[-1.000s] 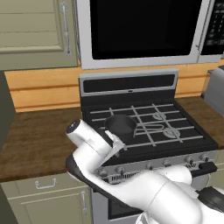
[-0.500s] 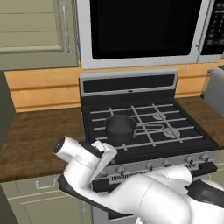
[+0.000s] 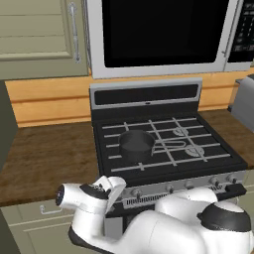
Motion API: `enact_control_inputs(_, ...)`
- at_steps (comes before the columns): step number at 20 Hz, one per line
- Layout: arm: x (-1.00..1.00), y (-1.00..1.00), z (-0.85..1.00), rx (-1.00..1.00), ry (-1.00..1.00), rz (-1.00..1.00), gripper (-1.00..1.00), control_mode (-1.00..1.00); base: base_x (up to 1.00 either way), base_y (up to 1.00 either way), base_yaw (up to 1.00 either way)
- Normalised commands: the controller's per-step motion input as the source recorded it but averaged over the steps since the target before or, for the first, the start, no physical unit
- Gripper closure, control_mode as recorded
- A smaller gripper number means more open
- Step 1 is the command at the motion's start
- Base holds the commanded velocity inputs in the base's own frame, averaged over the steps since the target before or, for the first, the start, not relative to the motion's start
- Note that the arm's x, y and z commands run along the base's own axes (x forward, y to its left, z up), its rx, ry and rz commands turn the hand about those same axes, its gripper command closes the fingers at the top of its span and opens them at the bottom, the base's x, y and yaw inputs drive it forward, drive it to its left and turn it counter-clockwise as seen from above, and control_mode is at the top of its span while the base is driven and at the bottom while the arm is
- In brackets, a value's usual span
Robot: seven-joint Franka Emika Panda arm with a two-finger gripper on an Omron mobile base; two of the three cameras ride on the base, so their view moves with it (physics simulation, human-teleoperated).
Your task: Turn off the front left burner of the stove.
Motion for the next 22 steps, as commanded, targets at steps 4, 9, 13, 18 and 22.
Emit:
enact_control_inputs(4,0.41,-0.05,-0.17,0.0,-0.06,0.21,-1.0,-1.0,0.0,0.0,0.0)
enact_control_inputs(9,0.23,-0.02,-0.42,0.0,0.0,0.21,-1.0,-1.0,0.0,0.0,0.0)
enact_control_inputs(13,0.25,0.0,-0.5,0.0,0.02,0.16,-1.0,-1.0,0.0,0.0,0.0)
enact_control_inputs(18,0.42,0.0,-0.38,0.0,0.02,0.1,-1.0,-1.0,0.0,0.0,0.0)
enact_control_inputs(22,0.46,0.04,-0.32,0.02,0.02,0.01,-1.0,-1.0,0.0,0.0,0.0)
